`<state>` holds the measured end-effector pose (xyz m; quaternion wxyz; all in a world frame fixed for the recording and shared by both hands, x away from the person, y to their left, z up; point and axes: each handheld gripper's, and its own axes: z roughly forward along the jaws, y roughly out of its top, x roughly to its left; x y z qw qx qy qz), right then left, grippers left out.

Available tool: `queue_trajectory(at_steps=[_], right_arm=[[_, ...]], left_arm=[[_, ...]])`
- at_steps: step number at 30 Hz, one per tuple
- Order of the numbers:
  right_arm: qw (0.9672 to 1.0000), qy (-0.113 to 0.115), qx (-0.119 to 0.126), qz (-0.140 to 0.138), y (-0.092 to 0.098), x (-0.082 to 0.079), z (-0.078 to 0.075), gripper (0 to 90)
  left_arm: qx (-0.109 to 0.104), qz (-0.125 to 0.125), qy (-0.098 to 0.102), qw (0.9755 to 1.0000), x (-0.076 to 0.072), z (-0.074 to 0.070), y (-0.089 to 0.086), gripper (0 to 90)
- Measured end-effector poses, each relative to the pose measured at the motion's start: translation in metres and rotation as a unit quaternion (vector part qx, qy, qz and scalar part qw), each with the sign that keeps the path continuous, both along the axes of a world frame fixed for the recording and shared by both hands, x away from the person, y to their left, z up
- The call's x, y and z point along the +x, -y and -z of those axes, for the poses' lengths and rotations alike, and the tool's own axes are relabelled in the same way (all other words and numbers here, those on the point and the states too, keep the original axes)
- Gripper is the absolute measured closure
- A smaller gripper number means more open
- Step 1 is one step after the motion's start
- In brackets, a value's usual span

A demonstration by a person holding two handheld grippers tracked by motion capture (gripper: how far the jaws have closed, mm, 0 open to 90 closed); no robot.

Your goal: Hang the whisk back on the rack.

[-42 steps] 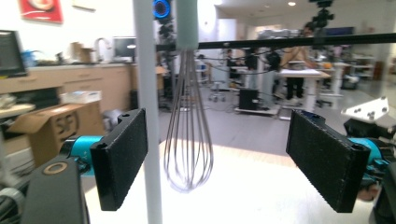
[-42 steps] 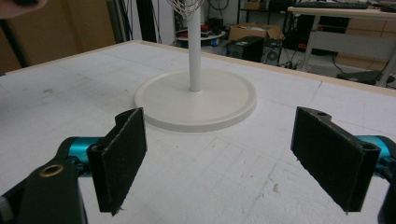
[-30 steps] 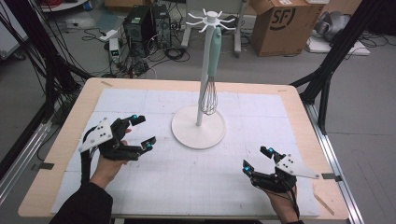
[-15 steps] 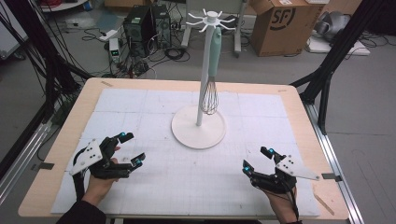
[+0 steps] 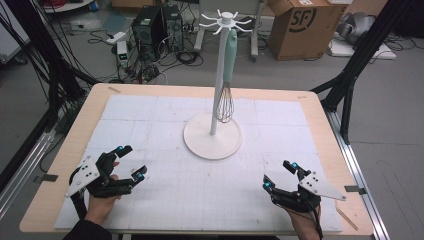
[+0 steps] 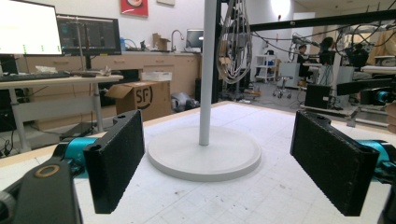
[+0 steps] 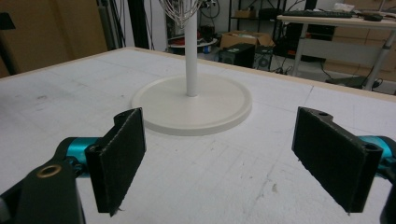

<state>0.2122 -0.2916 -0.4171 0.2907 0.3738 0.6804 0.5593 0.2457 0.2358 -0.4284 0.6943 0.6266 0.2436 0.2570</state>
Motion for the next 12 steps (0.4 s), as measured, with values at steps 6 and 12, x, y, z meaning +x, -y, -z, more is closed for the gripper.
queue_trajectory(at_steps=[6,12], right_arm=[[1.0,-0.004,0.0,-0.002,0.001,0.0002,0.002,16.5],[1.0,-0.001,0.0,-0.001,0.001,-0.0001,0.0019,16.4]], left_arm=[[0.006,0.005,-0.004,1.0,0.0021,0.0022,0.0048,17.8],[0.006,0.006,-0.018,0.9998,0.0034,0.0034,0.0069,13.8]])
